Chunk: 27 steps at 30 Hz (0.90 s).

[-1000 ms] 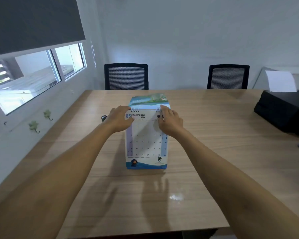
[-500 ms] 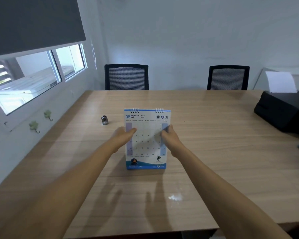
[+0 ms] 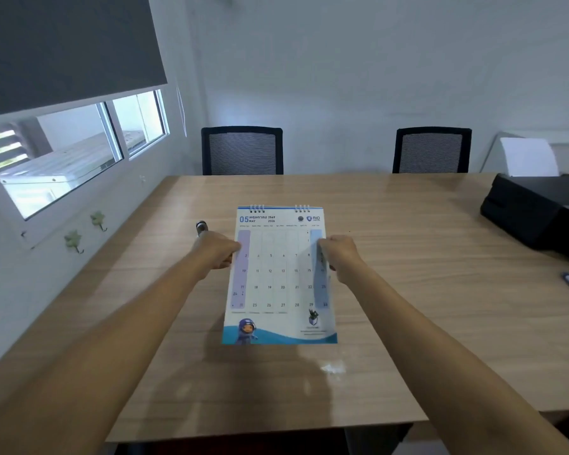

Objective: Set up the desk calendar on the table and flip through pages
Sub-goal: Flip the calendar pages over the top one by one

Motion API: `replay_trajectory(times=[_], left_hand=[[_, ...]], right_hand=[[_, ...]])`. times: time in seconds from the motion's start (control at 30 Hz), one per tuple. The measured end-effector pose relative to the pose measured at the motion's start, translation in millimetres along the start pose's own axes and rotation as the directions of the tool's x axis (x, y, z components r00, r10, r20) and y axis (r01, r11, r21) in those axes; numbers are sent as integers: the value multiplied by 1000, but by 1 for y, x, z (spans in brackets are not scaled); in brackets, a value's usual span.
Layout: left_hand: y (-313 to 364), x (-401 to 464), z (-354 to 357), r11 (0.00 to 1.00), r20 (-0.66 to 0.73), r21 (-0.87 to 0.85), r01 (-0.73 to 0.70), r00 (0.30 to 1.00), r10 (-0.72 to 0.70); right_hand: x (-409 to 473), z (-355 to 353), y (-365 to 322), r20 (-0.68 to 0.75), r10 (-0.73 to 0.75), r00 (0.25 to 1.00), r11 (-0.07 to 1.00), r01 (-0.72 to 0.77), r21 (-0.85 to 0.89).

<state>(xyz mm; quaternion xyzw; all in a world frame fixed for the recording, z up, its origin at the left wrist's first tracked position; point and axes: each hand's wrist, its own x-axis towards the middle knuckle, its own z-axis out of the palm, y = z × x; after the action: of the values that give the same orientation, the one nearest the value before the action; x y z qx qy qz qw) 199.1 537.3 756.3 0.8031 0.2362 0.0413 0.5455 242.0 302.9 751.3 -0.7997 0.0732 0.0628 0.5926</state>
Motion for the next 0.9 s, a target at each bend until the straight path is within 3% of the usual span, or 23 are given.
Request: replay_trajectory(times=[0.1,0.17,0.27,0.33,0.37,0.43,0.47,0.53,0.6,0.7,0.9], left_hand=[[5,-2,-15,969,185,-231,82,982,-39],[10,-2,-24,951,268,-297,81,963,2],[22,2,-28,905,274,-426,10,955,118],[32,6,-24,884,220,-463,-63,958,183],[36,7,-20,903,181,-412,-123,960,213],[44,7,-10,940,134,-233,-249,949,284],[46,8,-5,945,130,-107,-309,938,321],[46,15,3,878,139,224,-424,905,402],[43,24,8,743,194,473,-474,879,436],[35,32,10,595,241,655,-466,875,421],[31,35,10,463,216,747,-478,833,510]], right_hand=[[-7,-17,-13,170,93,981,966,-130,222],[-12,-28,-23,207,61,976,939,-127,318],[-13,-31,-41,175,-7,985,866,-81,494],[-13,-24,-52,238,-78,968,802,-81,592],[-11,-19,-55,230,-110,967,849,-29,527],[-8,-8,-55,140,-229,963,954,194,231],[-6,-3,-53,107,-328,939,944,322,63],[2,4,-48,133,-477,869,825,494,-273],[15,11,-40,196,-492,848,667,512,-541],[27,18,-31,245,-430,869,563,470,-680],[37,22,-28,214,-420,882,535,431,-727]])
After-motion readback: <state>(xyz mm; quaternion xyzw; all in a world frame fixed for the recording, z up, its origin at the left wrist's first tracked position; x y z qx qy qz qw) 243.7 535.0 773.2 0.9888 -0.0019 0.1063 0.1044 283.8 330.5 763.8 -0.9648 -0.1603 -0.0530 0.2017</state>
